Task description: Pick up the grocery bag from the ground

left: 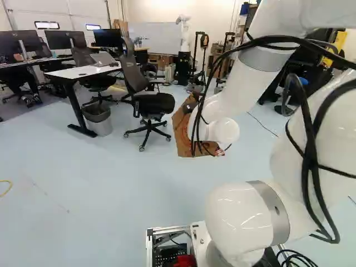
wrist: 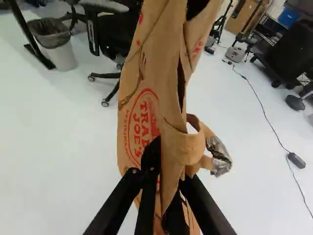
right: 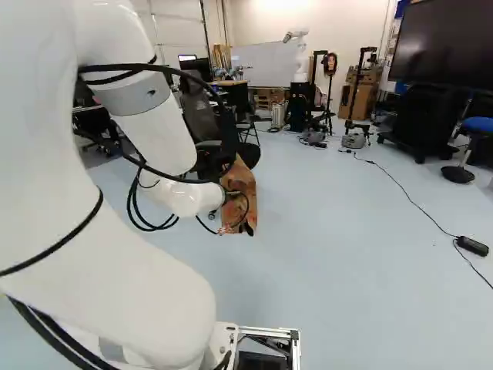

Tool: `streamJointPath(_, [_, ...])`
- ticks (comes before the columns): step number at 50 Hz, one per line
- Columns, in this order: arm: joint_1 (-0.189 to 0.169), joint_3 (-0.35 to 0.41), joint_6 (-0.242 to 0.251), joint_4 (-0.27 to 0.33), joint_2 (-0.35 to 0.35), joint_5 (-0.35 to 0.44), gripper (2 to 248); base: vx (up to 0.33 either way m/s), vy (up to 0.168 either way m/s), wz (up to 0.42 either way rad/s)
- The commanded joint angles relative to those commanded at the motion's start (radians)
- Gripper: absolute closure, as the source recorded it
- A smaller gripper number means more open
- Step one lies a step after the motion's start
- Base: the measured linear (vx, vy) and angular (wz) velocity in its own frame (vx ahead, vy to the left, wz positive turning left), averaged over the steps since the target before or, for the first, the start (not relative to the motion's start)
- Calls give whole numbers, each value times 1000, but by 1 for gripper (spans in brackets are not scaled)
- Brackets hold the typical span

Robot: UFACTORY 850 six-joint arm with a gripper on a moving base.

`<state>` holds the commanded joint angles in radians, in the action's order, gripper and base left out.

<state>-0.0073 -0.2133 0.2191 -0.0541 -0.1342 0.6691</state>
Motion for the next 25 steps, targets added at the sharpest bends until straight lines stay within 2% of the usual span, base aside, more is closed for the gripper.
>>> streamJointPath(25, [5, 81, -140, 35, -93, 130, 231, 0, 0, 0])
